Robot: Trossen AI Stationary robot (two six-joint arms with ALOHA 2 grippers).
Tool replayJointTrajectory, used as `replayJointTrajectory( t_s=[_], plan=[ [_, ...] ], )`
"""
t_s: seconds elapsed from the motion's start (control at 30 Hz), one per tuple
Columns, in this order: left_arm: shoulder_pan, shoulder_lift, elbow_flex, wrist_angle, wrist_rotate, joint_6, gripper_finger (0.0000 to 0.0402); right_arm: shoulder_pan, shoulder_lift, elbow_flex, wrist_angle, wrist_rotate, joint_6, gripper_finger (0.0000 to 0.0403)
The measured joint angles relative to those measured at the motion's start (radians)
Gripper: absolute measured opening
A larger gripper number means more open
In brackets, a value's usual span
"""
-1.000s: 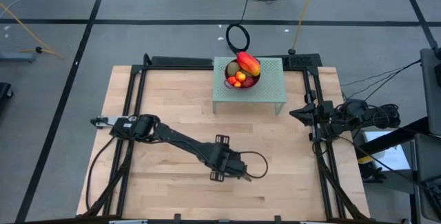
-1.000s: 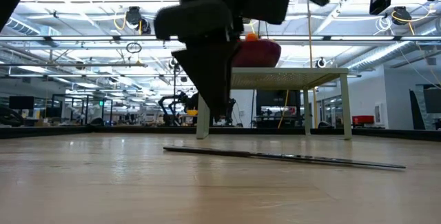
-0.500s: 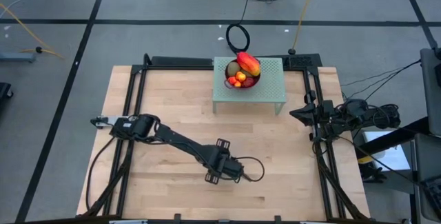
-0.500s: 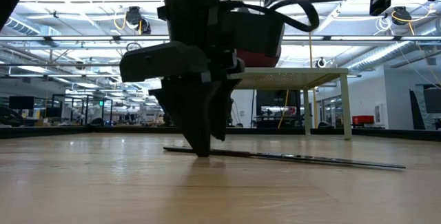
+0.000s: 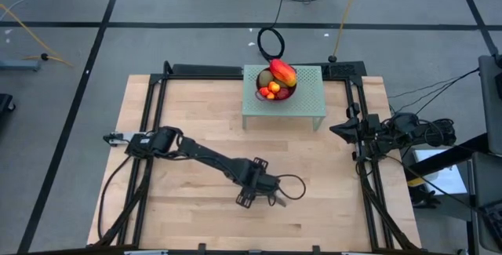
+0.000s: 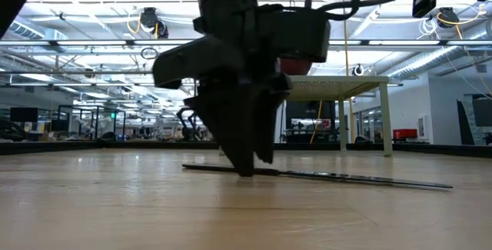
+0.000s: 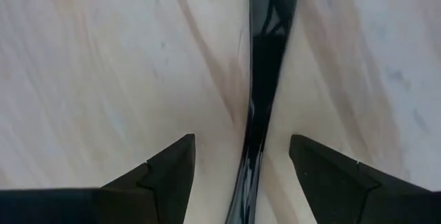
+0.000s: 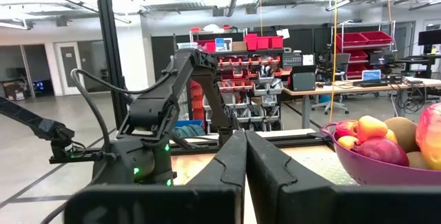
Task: Pick & Place Fruit
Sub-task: Put the knife on the shelf
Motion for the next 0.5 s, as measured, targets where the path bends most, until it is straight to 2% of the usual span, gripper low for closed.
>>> replayJointTrajectory(
  t_s=[0.33,0.5],
  plan=[
    [0.000,0.005,-0.002,0.095,0.038,-0.008,0.0243,0.000,0.000,0.000,0.000,0.000,0.000,0.0000],
    [0.021,0.000,-0.055,0.102,0.091,-0.042,0.0242,0.000,0.000,0.000,0.000,0.000,0.016,0.0000]
  ],
)
